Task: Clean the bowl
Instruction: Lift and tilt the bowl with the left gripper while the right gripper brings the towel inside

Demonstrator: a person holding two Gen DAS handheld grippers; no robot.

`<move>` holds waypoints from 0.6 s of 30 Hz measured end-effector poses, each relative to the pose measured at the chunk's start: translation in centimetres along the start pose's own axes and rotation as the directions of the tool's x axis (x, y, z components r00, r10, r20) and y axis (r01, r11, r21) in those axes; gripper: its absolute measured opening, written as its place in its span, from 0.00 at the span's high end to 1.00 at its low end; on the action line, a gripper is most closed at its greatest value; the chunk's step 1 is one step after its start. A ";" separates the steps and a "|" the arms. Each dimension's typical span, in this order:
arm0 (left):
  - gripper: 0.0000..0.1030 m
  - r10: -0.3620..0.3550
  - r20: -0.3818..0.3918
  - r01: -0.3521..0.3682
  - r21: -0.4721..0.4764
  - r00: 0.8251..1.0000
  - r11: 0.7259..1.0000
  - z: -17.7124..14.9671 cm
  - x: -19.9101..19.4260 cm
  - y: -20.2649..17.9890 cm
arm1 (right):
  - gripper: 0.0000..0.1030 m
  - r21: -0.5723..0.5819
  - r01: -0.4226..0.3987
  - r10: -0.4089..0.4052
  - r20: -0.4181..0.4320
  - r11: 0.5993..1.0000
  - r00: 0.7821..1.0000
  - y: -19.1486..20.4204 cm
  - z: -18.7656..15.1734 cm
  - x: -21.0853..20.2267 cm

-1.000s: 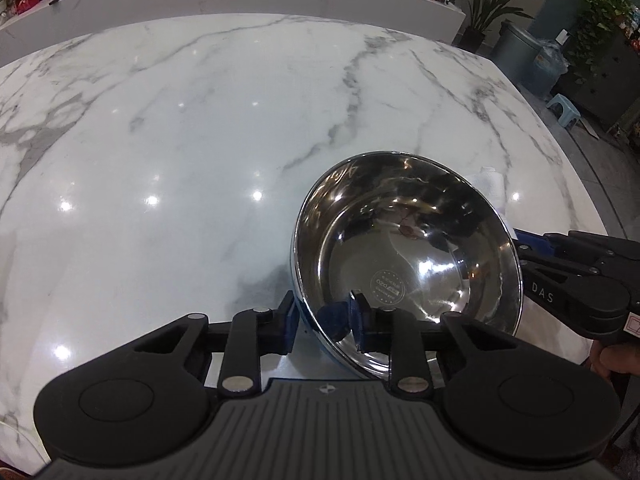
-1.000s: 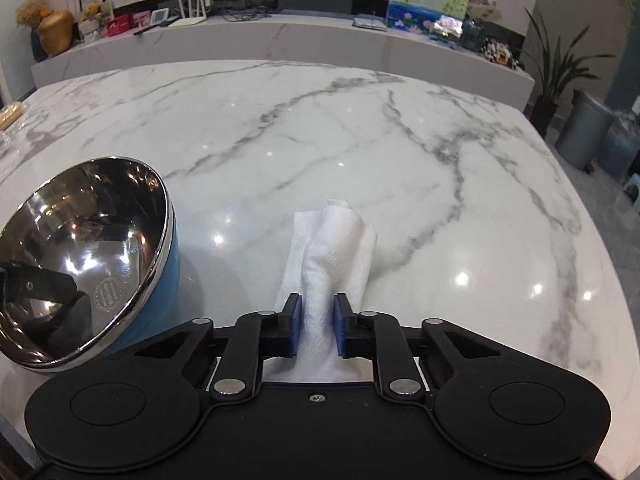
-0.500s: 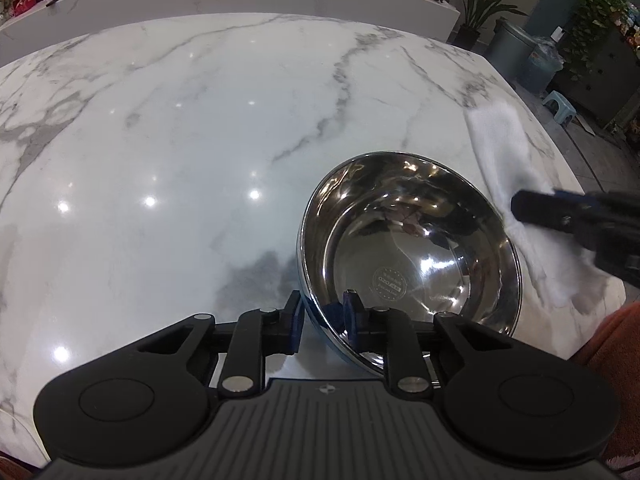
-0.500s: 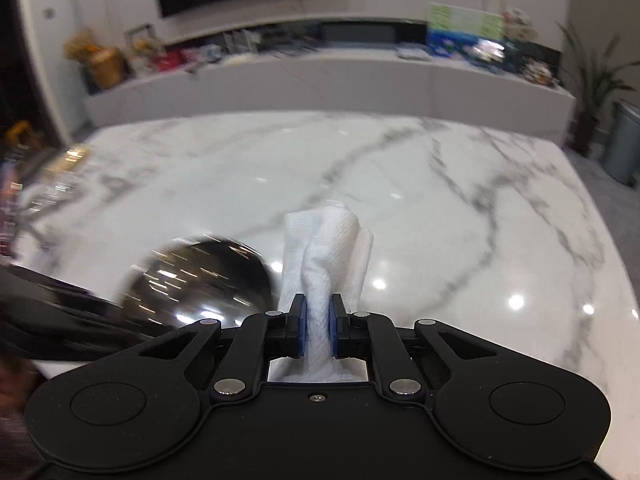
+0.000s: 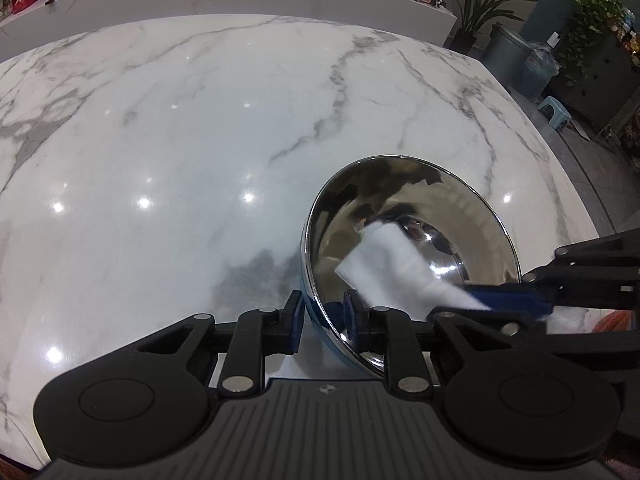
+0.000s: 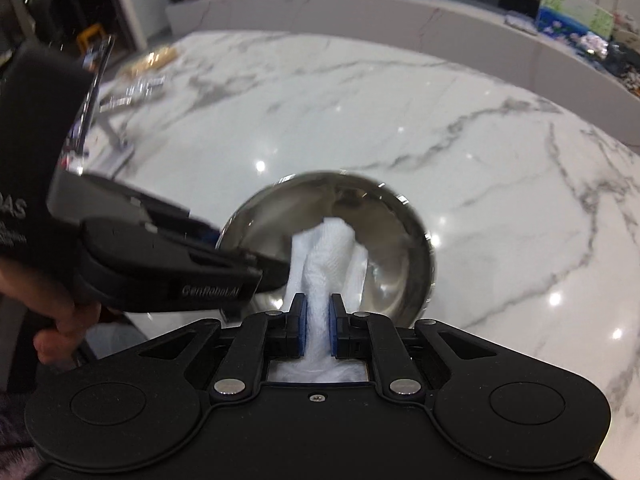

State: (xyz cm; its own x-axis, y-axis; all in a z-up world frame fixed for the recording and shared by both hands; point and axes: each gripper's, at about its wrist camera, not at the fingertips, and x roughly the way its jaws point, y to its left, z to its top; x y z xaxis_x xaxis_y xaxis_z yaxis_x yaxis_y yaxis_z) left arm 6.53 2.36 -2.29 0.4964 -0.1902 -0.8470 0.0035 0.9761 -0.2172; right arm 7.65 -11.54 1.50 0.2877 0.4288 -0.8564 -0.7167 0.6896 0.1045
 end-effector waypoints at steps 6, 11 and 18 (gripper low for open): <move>0.84 -0.003 0.019 0.002 0.042 1.000 0.999 -0.3 -0.6 -0.7 | 0.91 -0.073 -0.033 0.025 -0.111 0.997 0.993 1.0 0.0 1.3; 0.85 0.009 0.037 -0.012 0.083 0.999 0.996 -0.5 -0.9 -1.3 | 0.91 -0.162 -0.034 0.005 -0.177 0.986 0.984 1.5 -0.3 1.8; 0.85 0.020 0.043 -0.025 0.114 0.999 0.993 -0.8 -1.0 -1.7 | 0.91 -0.334 0.081 -0.143 -0.165 0.939 0.976 2.5 -0.7 1.9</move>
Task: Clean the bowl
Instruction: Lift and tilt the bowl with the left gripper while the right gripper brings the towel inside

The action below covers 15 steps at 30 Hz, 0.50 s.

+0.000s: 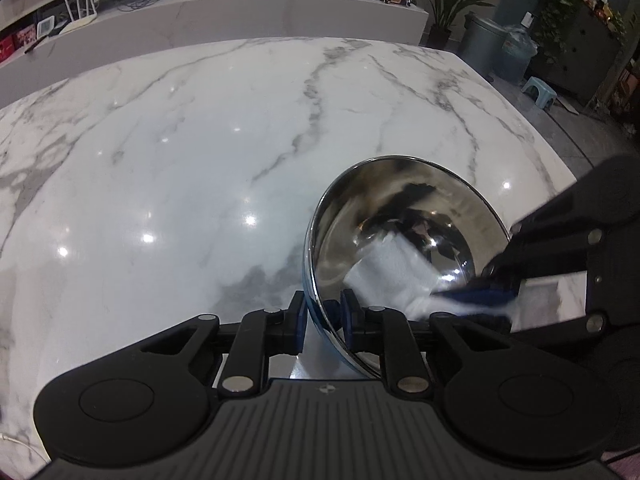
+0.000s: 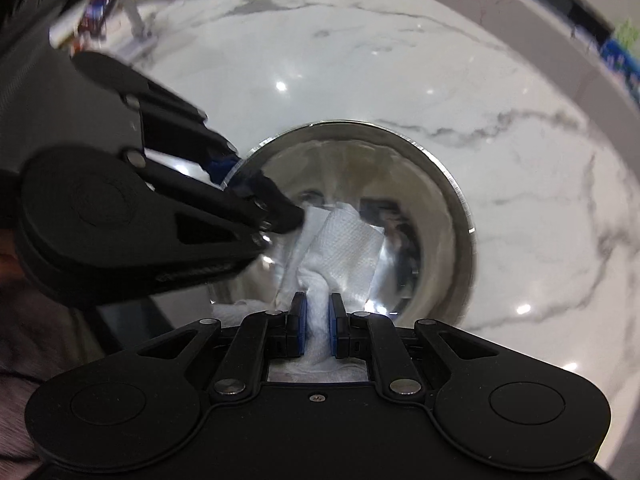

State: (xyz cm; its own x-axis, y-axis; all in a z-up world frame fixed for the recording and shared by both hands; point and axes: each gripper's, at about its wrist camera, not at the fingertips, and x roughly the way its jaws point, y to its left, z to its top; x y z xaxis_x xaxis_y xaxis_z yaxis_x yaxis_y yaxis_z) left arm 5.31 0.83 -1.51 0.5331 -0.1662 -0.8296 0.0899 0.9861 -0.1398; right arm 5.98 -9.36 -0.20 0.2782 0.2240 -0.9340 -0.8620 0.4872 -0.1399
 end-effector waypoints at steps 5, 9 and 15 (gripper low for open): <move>0.85 0.001 -0.003 -0.001 0.001 1.000 1.000 0.0 0.0 0.0 | 0.91 -0.073 0.102 -0.102 0.003 0.992 0.995 0.5 -0.5 0.0; 0.84 0.004 -0.004 -0.004 -0.009 1.000 1.000 0.0 0.0 0.0 | 0.91 -0.041 0.080 -0.080 -0.002 0.996 0.997 -0.1 -0.6 -0.1; 0.75 -0.004 -0.038 0.001 -0.074 0.999 0.997 0.0 0.4 0.5 | 0.91 0.018 0.019 -0.019 -0.016 1.000 1.000 -1.3 0.1 0.3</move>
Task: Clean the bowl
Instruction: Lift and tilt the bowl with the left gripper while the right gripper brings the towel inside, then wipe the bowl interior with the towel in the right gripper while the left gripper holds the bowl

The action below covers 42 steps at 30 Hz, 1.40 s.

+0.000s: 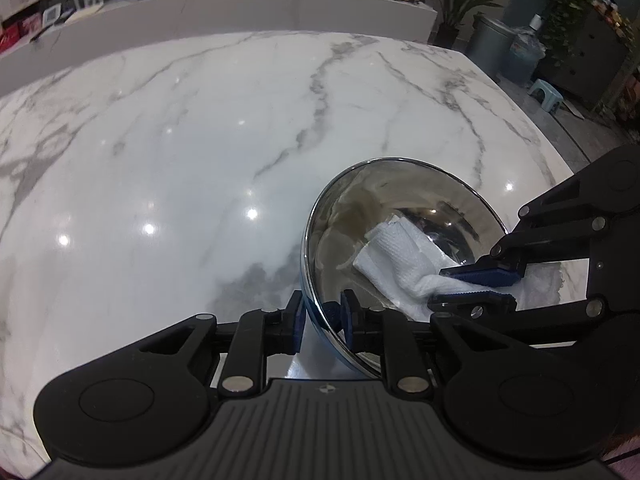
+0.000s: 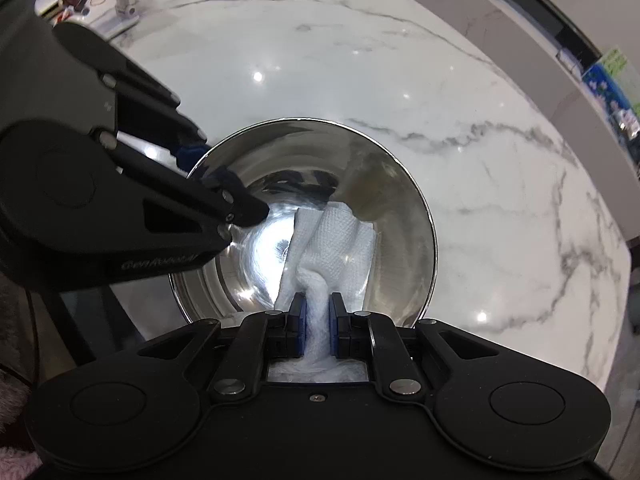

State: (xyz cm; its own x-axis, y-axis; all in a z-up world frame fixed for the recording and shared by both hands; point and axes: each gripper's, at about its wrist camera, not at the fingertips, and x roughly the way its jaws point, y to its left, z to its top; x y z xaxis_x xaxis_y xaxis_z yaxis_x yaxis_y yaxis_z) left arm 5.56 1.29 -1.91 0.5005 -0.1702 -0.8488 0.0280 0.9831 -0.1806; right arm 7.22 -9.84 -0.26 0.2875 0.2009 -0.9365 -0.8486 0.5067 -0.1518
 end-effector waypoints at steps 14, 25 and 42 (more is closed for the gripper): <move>0.75 -0.041 -0.015 0.040 -0.056 0.999 0.998 -0.2 -0.8 0.6 | 0.91 0.023 -0.027 0.027 -0.011 0.999 1.000 -0.5 0.8 0.3; 0.90 -0.005 -0.019 0.005 0.010 1.000 1.000 0.5 -0.1 -0.1 | 0.91 0.149 -0.244 0.254 -0.053 0.958 0.966 -2.3 1.6 1.2; 0.88 -0.013 -0.027 0.013 0.021 1.000 1.000 0.3 -0.3 0.1 | 0.91 -0.289 -0.068 0.015 -0.182 0.955 0.983 1.6 3.5 1.2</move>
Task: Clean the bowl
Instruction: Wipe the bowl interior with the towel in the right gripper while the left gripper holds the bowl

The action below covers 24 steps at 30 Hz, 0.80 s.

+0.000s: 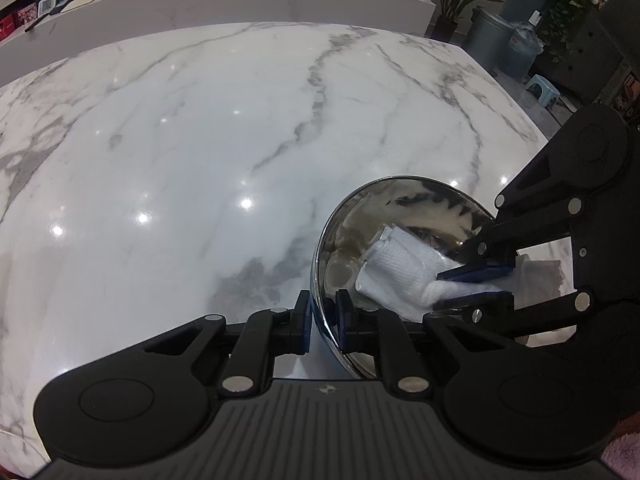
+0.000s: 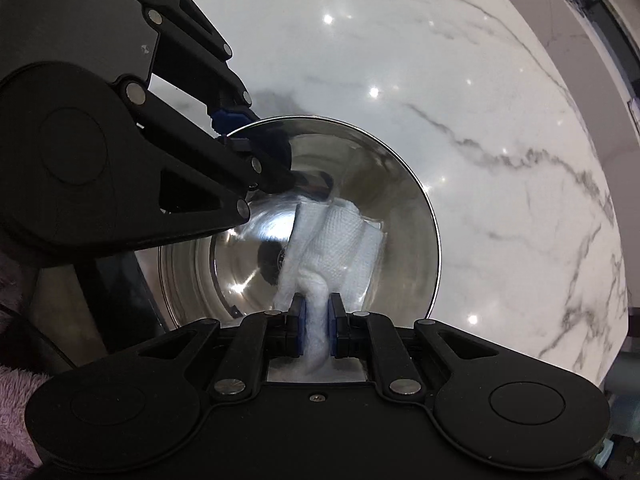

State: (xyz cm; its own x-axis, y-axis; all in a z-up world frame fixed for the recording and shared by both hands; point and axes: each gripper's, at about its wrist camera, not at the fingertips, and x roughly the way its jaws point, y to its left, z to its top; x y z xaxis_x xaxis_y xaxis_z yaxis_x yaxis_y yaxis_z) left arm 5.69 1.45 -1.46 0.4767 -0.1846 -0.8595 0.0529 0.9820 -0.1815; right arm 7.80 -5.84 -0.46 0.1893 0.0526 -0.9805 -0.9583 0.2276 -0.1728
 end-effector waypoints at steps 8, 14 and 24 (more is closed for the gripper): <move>0.74 -0.048 -0.081 0.043 -0.060 0.996 0.997 -0.8 0.3 0.0 | 0.91 0.106 -0.089 0.086 0.030 0.990 0.996 -2.2 -0.4 -0.3; 0.80 -0.033 -0.069 0.032 -0.016 0.997 0.999 -0.6 0.2 -0.3 | 0.91 0.163 -0.128 0.121 0.052 0.978 0.991 -3.1 -0.7 -0.6; 0.87 0.036 -0.034 -0.035 0.033 0.999 0.999 0.7 0.3 -0.3 | 0.91 0.276 -0.383 0.352 0.158 0.881 0.923 -3.4 -0.6 -0.7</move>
State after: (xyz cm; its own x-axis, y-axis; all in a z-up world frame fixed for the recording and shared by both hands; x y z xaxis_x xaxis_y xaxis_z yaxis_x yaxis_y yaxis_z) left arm 6.44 1.12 -1.32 0.4480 -0.1504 -0.8813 0.0652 0.9886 -0.1356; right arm 10.80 -7.23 0.77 -0.1286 0.2819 -0.9508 -0.8580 0.4492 0.2492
